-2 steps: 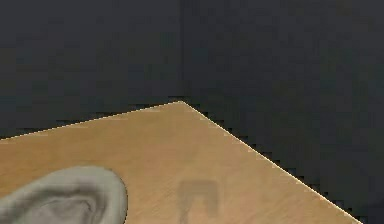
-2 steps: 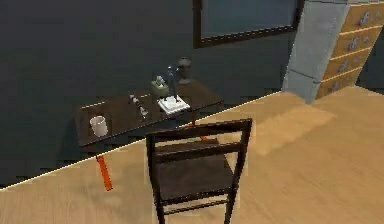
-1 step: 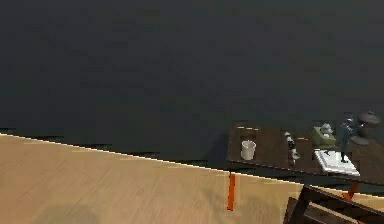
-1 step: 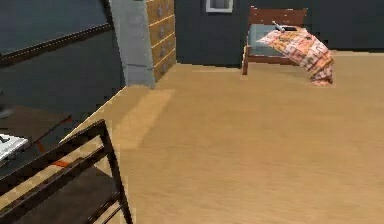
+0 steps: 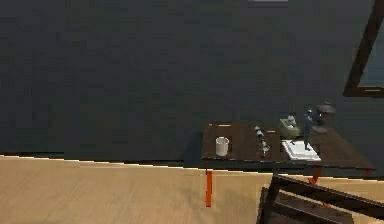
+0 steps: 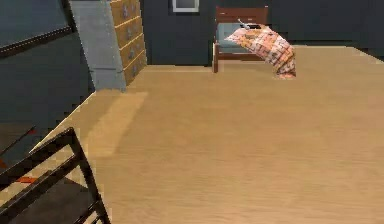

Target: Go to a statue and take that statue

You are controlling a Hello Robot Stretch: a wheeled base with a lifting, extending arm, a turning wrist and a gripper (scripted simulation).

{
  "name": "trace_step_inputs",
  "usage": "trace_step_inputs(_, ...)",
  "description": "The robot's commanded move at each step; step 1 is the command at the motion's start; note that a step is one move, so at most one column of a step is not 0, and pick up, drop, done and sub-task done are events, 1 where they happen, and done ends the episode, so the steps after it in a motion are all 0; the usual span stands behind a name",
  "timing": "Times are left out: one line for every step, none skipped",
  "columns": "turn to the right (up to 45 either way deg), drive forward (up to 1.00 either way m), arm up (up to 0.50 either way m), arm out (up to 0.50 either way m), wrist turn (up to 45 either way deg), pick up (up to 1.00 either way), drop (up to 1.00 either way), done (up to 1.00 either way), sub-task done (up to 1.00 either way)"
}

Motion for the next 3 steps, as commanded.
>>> trace_step_inputs(0.0,0.90,0.00,0.00,0.0,0.00,0.00,0.00,0.00)
trace_step_inputs(-18.0,0.00,0.00,0.00,0.0,0.00,0.00,0.00,0.00)
trace_step_inputs(0.0,0.00,0.50,0.00,0.0,0.00,0.00,0.00,0.00)
